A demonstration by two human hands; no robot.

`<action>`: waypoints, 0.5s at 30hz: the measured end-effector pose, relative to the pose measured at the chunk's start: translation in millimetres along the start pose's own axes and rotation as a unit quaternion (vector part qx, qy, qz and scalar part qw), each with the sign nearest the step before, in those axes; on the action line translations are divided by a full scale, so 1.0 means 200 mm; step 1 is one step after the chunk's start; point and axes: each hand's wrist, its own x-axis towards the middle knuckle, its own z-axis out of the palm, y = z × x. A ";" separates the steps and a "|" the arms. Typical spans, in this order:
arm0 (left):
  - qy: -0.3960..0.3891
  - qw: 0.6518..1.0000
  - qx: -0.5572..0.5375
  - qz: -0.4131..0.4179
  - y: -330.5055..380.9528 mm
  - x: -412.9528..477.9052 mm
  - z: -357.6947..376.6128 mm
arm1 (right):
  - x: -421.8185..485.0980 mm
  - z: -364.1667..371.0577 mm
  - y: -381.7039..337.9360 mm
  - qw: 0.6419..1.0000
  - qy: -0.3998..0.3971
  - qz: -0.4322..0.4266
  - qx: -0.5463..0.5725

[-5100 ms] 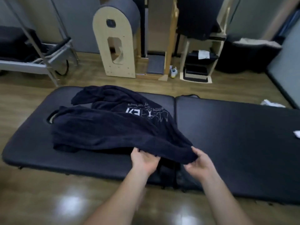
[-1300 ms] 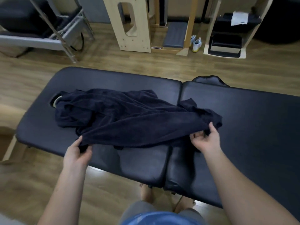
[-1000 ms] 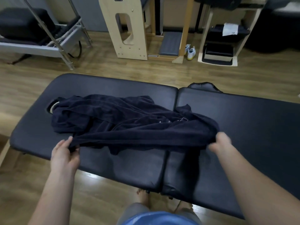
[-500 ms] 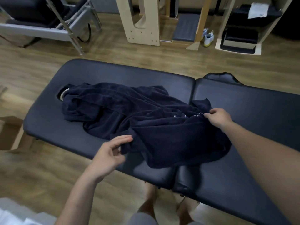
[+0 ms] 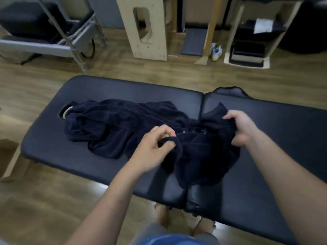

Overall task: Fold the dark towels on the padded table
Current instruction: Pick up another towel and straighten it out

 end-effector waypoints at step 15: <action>-0.194 0.975 -0.108 0.010 0.46 0.35 0.39 | -0.57 -0.04 0.21 0.925 0.058 -0.355 -0.123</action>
